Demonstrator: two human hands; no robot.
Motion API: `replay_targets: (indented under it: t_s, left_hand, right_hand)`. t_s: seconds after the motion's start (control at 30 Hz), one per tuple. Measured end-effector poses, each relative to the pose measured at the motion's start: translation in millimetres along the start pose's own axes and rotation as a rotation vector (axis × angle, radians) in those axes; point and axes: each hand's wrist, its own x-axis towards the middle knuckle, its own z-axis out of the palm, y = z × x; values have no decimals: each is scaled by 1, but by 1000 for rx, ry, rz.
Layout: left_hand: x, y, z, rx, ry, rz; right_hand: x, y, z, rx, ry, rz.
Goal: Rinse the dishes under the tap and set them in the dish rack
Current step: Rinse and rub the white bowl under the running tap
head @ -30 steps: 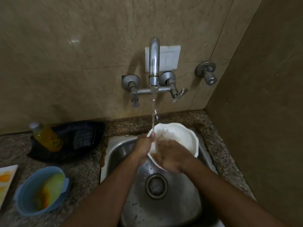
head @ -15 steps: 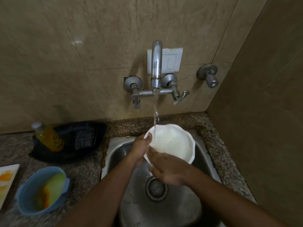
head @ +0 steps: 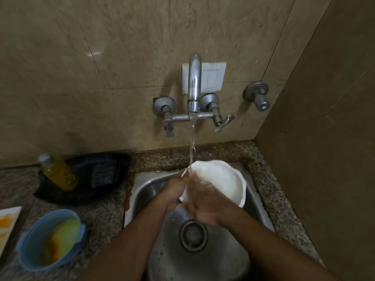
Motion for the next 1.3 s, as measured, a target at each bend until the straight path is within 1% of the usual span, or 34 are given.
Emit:
replay_targets:
  t_s: [0.07, 0.1, 0.17, 0.23, 0.27, 0.33, 0.4, 0.47, 0.53, 0.63, 0.7, 0.77, 0.83, 0.9, 0.93, 0.97, 1.03, 1.1, 1.13, 1.2, 1.27, 1.3]
  left_hand:
    - [1, -2, -6, 47, 2, -12]
    - [-1, -3, -8, 66, 0, -11]
    - [-2, -3, -10, 105, 12, -6]
    - [-2, 1, -13, 156, 46, 8]
    - [-2, 5, -15, 179, 60, 23]
    - [-1, 9, -22, 228, 70, 37]
    - [-2, 8, -28, 283, 72, 37]
    - [-5, 9, -29, 323, 113, 29]
    - [-5, 12, -31, 345, 156, 40]
    - [-4, 14, -35, 410, 178, 56]
    - [-6, 14, -38, 456, 215, 61]
    - [-6, 17, -39, 480, 261, 96]
    - [-5, 20, -40, 491, 303, 135]
    - [-6, 19, -42, 535, 326, 163]
    - [-8, 16, -44, 575, 334, 182]
    - [-10, 14, -45, 615, 342, 204]
    - [-10, 15, -45, 646, 368, 259]
    - [-8, 23, -41, 631, 398, 333]
    - [-7, 26, -40, 631, 416, 367]
    - [-6, 30, -41, 637, 458, 395]
    - [-7, 28, -44, 622, 495, 402]
    - [-7, 28, -44, 626, 507, 409]
  right_hand:
    - [-11, -13, 1, 109, -56, -98]
    - [-12, -8, -3, 76, -62, -127]
    - [-3, 16, -7, -74, -58, -58]
    - [3, 23, -3, -137, -37, 18]
    - [4, 18, 2, -134, -44, 22]
    - [2, 2, 7, -54, -66, -40]
    - [-1, 3, -3, -13, -93, -96]
    - [3, 18, -11, -47, -56, -16]
    - [5, 15, -5, -62, -8, 39]
    - [7, -3, 9, 46, -35, -76]
    - [14, 5, 0, 40, -48, -100]
    - [18, 16, -4, -73, 54, -31]
    - [14, 11, 6, -80, 126, 0]
    - [7, 4, 17, -54, 65, -78]
    - [5, 6, 17, -79, 26, -129]
    - [6, 12, 13, -121, 22, -158]
    - [14, 26, 5, -160, 112, -94]
    - [15, 23, 8, -127, 229, -8]
    - [10, 16, 14, -102, 260, 3]
    - [-5, 9, 24, -69, 258, -21]
    - [-10, 16, 21, -93, 249, -31]
    - [-5, 19, 17, -108, 273, -18]
